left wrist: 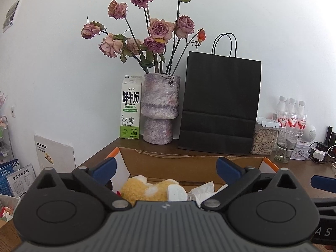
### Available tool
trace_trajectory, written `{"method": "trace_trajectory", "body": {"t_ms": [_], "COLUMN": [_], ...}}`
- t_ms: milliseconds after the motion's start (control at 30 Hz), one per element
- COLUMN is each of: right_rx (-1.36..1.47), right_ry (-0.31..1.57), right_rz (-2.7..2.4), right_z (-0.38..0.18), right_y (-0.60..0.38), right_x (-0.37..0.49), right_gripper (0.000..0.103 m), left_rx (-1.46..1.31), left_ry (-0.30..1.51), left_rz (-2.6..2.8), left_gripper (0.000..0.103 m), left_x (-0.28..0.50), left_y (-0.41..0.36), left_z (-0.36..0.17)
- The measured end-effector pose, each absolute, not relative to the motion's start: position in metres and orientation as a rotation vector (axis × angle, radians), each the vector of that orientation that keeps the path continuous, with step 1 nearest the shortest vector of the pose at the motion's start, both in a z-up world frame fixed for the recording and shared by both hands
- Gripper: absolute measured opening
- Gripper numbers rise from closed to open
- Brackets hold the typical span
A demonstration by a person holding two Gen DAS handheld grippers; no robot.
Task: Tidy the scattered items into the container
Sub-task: 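Open the left tool over the box while the right tool releases the block inside, then withdraw both tools from the box toward the remaining items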
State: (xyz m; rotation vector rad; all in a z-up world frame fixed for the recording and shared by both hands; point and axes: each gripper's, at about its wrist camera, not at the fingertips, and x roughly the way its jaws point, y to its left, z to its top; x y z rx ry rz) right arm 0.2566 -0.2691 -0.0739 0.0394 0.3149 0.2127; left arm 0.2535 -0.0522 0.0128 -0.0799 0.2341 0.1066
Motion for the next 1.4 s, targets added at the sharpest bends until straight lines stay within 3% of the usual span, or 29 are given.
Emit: {"method": "trace_trajectory", "body": {"t_ms": [667, 1400], "right_rx": [0.035, -0.05], "right_ry": [0.261, 0.315], "right_rz": [0.188, 0.234], "right_z": [-0.067, -0.099], "right_y": [-0.272, -0.26], "right_x": [0.224, 0.165], "right_gripper": [0.103, 0.103], "left_rx": [-0.076, -0.03], "left_ry": [0.26, 0.343], "left_rz": [0.094, 0.086], "left_gripper": [0.103, 0.103], "left_x": [0.226, 0.171], "left_y": [-0.036, -0.011], "left_z": [0.01, -0.016]}}
